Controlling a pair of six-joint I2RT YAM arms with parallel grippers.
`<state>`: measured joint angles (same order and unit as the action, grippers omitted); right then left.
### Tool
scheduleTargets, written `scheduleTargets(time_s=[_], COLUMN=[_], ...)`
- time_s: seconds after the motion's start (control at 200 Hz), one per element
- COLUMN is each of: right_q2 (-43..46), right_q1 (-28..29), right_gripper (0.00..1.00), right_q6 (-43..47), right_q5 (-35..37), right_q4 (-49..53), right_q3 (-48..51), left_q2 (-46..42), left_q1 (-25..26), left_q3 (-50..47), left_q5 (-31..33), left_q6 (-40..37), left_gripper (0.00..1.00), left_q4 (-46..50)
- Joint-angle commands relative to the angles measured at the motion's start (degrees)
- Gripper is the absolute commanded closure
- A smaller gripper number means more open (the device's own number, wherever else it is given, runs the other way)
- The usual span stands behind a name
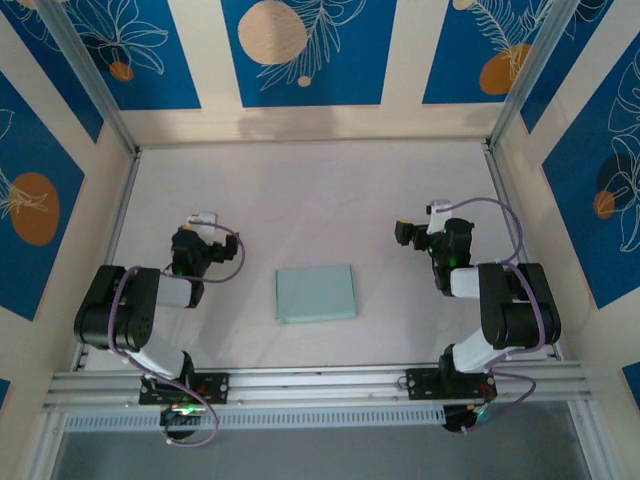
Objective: Fold the paper box
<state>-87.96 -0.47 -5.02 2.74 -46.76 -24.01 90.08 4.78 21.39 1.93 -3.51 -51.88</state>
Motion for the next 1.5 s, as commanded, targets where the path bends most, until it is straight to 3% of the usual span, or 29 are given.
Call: scheduleTargets(time_s=[0.0,1.496], right_q2=[0.5,0.8], right_q1=[-0.6,0.2], right_gripper=[0.01,0.01], right_q6=[-0.7,-0.4], right_q5=[-0.7,0.6], right_q4=[1.1,0.8], right_q3=[-0.4,0.1], left_q2=[-0.1,-0.7], left_q1=[-0.9,-1.2], left_q3=[1.6,0.5], left_q5=[-0.5,-0.8], left_q6=[0.3,0.4], left_gripper=[0.00,0.00], left_q4=[0.6,-0.7])
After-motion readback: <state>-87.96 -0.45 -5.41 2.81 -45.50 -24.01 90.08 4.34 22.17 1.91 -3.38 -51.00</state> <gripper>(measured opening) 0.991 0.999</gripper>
